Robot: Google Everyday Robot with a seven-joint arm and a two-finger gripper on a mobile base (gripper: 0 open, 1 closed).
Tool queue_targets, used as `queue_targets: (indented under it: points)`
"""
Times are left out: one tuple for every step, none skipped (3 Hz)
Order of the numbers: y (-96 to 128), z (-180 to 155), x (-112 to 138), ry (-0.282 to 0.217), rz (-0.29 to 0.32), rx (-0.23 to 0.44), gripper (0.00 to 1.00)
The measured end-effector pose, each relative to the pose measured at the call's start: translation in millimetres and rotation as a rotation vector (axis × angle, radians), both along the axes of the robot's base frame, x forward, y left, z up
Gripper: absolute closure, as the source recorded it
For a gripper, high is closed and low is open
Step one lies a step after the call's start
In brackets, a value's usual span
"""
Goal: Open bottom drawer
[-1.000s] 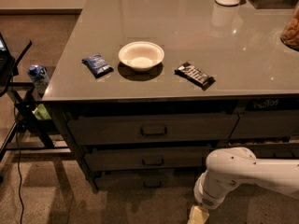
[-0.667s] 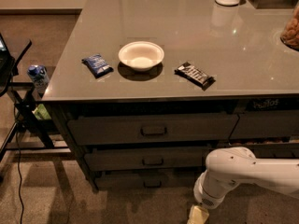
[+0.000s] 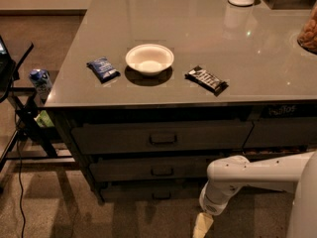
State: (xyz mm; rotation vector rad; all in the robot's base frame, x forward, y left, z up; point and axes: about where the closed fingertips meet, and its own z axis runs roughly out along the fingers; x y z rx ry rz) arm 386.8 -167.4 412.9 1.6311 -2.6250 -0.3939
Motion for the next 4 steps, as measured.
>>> queue_targets:
  points:
    - [0,0,0,0.000,0.000,0.000,0.00]
    - [-1,-13,-3,0.023,-0.007,0.003,0.00]
    - [-12,-41,1,0.016,-0.048,0.042,0.00]
    - [-24,-62,12,-0.013,-0.079,0.079,0.00]
